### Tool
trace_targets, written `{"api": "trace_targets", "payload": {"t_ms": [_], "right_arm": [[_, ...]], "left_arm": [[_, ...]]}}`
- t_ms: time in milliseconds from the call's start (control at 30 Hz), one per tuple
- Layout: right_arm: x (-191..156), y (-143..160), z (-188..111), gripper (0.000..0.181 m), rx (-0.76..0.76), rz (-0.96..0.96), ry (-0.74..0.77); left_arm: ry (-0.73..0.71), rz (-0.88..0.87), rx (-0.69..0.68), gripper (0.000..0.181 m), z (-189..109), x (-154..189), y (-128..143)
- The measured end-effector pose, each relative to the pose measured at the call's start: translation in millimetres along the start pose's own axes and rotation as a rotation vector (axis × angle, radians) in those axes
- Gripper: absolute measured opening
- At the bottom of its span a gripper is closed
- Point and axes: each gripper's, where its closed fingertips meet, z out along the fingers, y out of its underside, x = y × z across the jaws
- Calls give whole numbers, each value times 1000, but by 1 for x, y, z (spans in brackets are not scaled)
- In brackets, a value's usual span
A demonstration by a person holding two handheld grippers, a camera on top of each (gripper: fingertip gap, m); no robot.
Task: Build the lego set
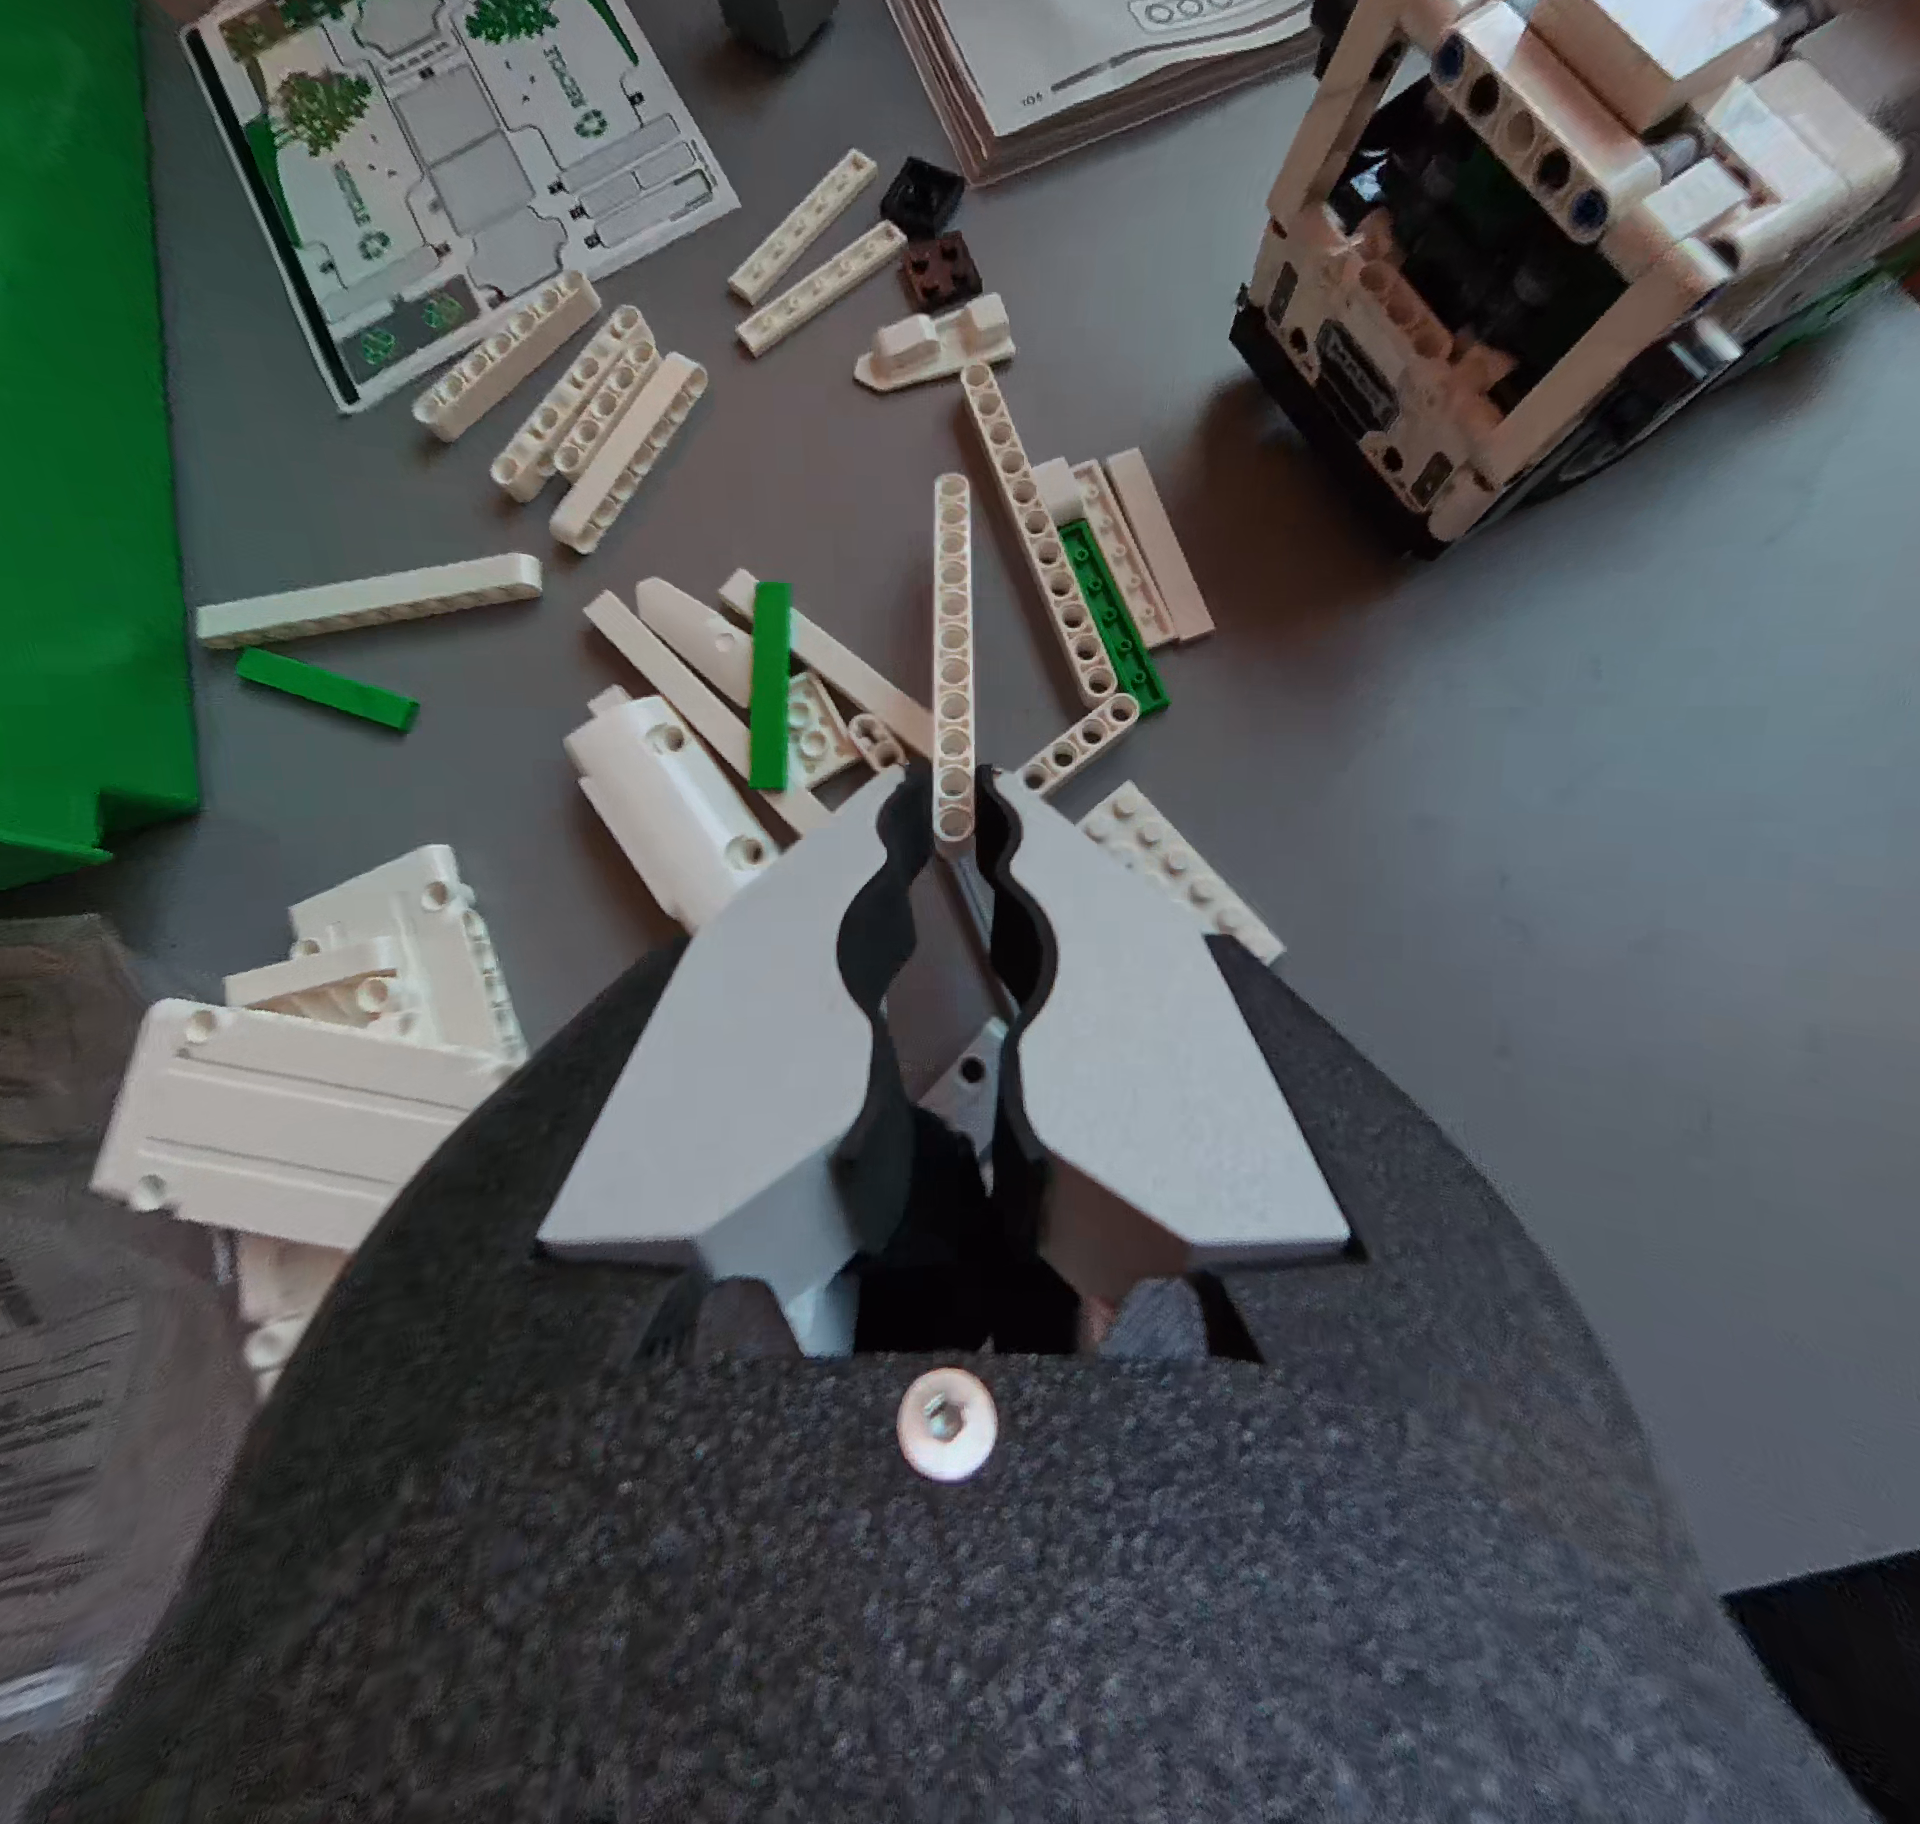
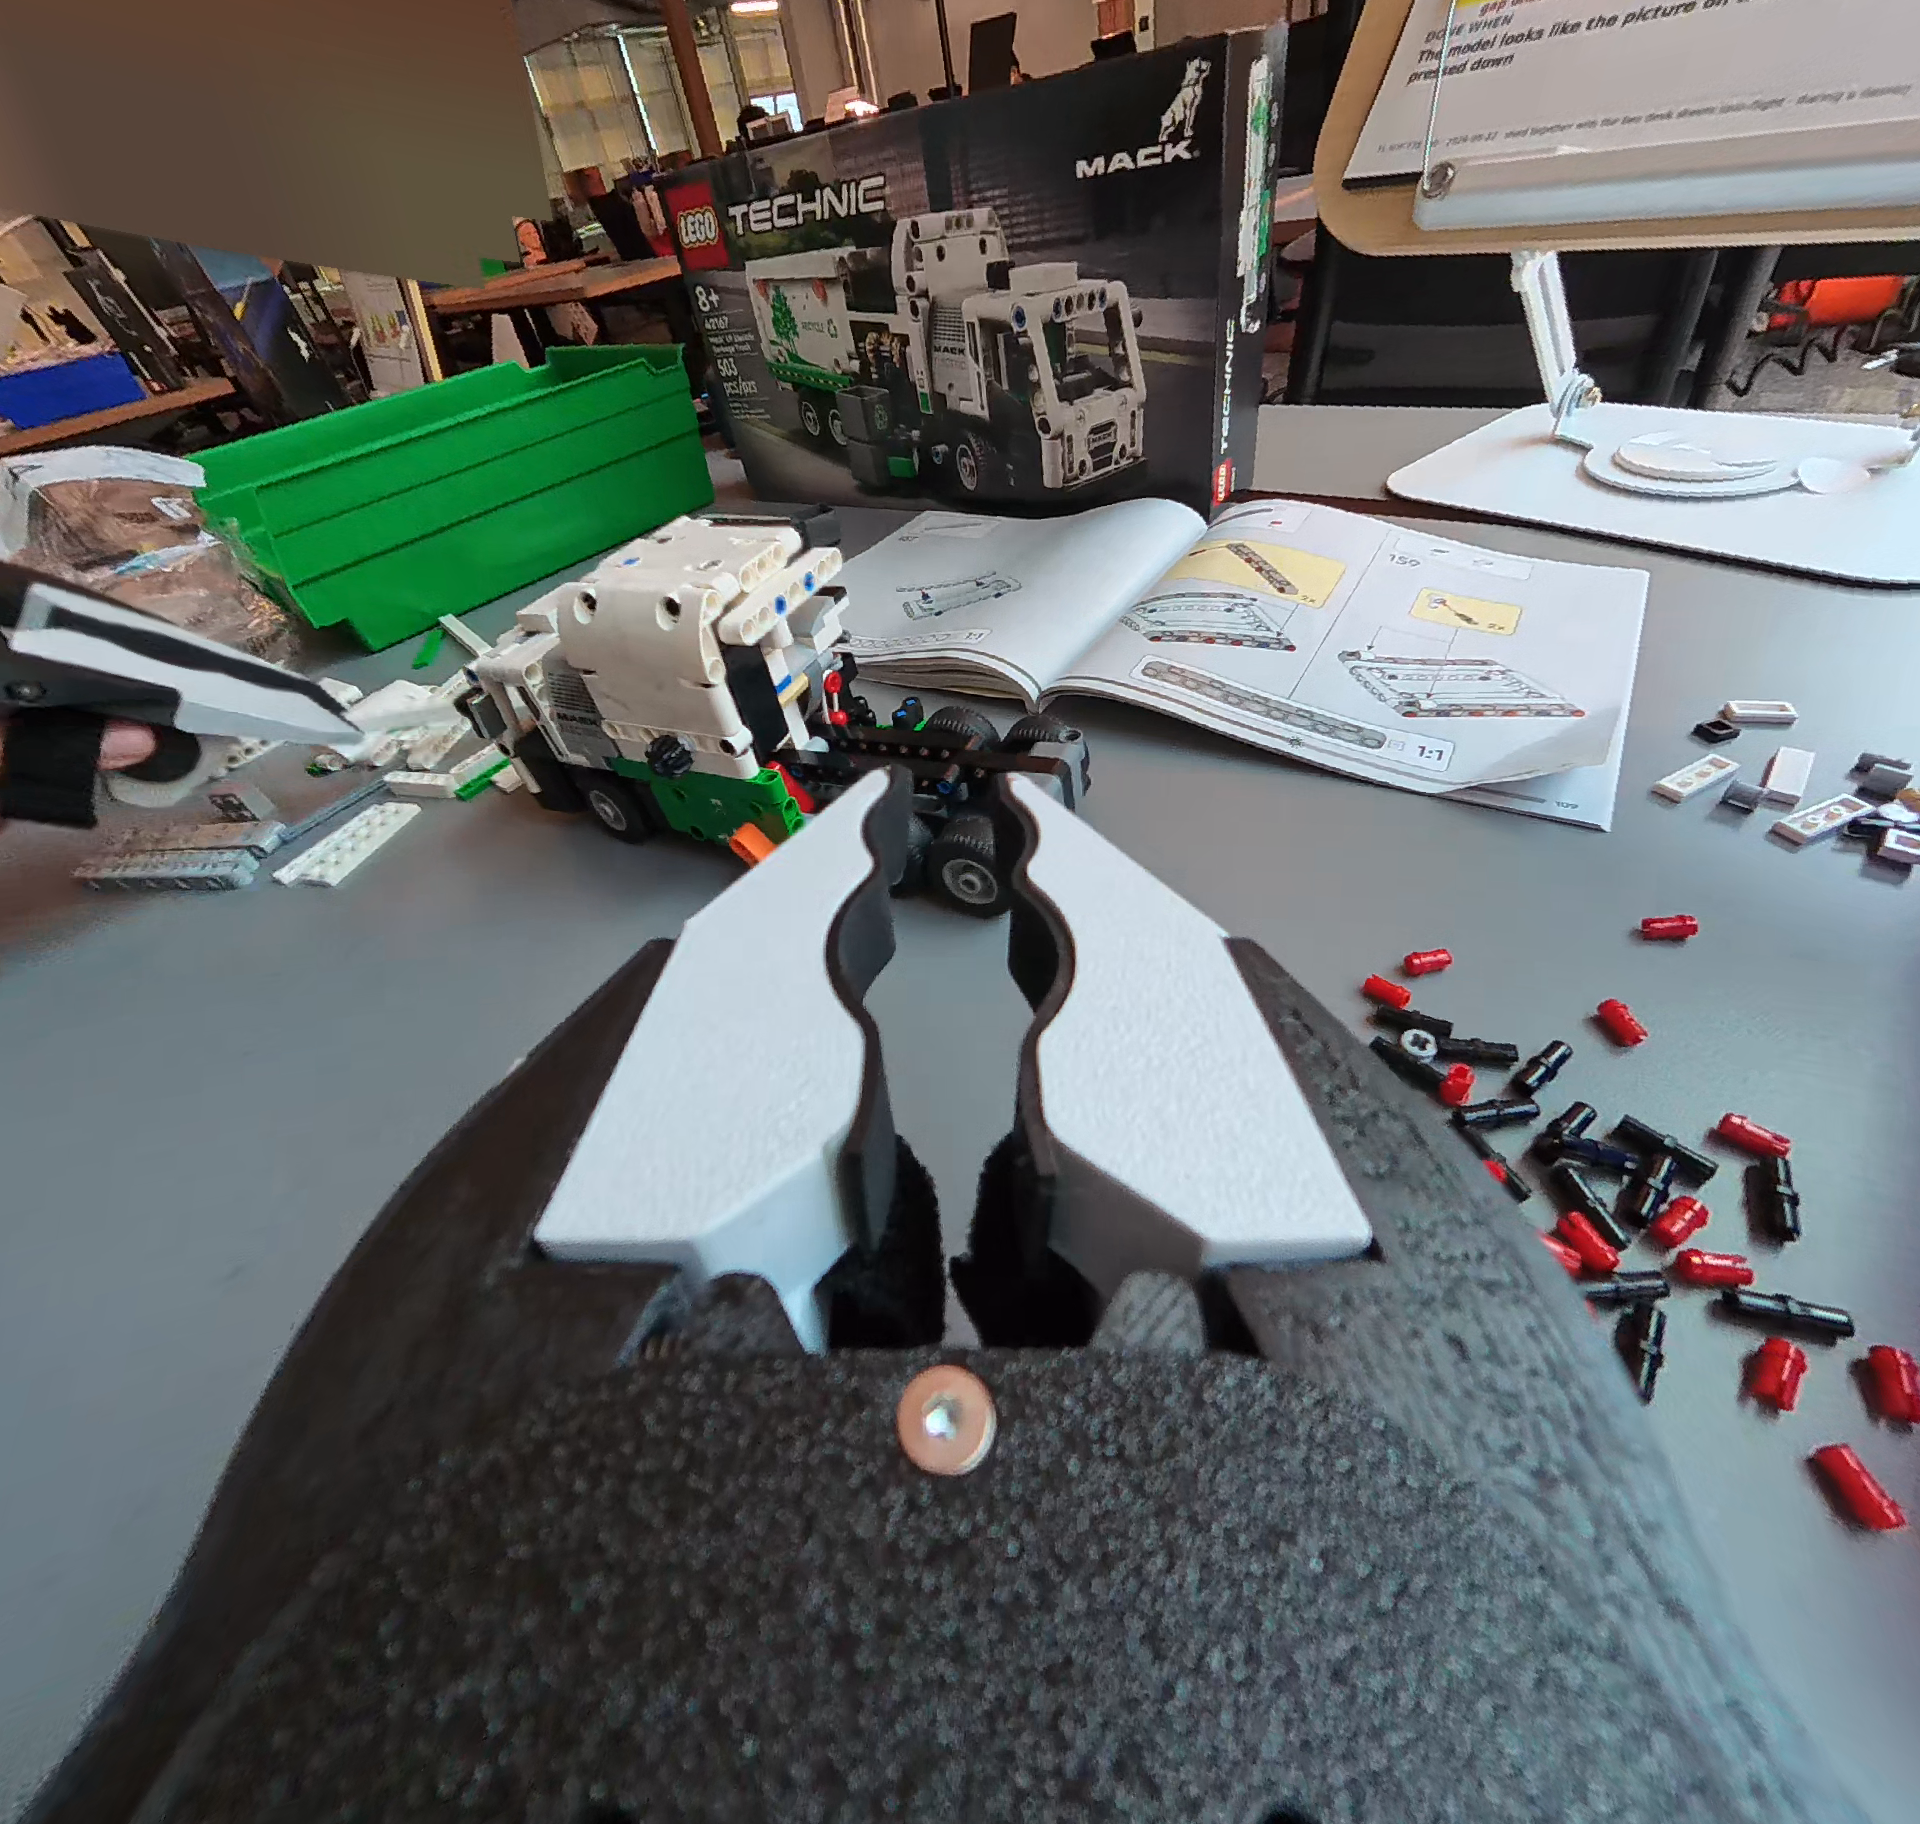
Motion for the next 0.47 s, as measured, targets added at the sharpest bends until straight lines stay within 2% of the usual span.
{"api": "trace_targets", "payload": {"t_ms": [33,133,167,233,300,367,467], "right_arm": [[0,0,1,14,-6,-14,4],[-3,1,5,14,-17,-50,0],[-4,0,7,14,-19,-55,-7],[-4,-1,9,14,-22,-60,-9],[-3,-3,10,14,-15,-47,-16],[-4,-5,10,14,-6,-19,-31],[-5,-8,8,14,11,10,-48]], "left_arm": [[-25,38,1,6,-3,-6,-3],[-108,163,68,6,-18,-31,-27],[-68,206,128,6,-21,-29,-43],[101,310,237,6,-20,-8,-78],[269,425,288,7,-8,15,-110],[429,538,234,6,15,37,-129],[530,702,110,7,59,49,-149]]}}
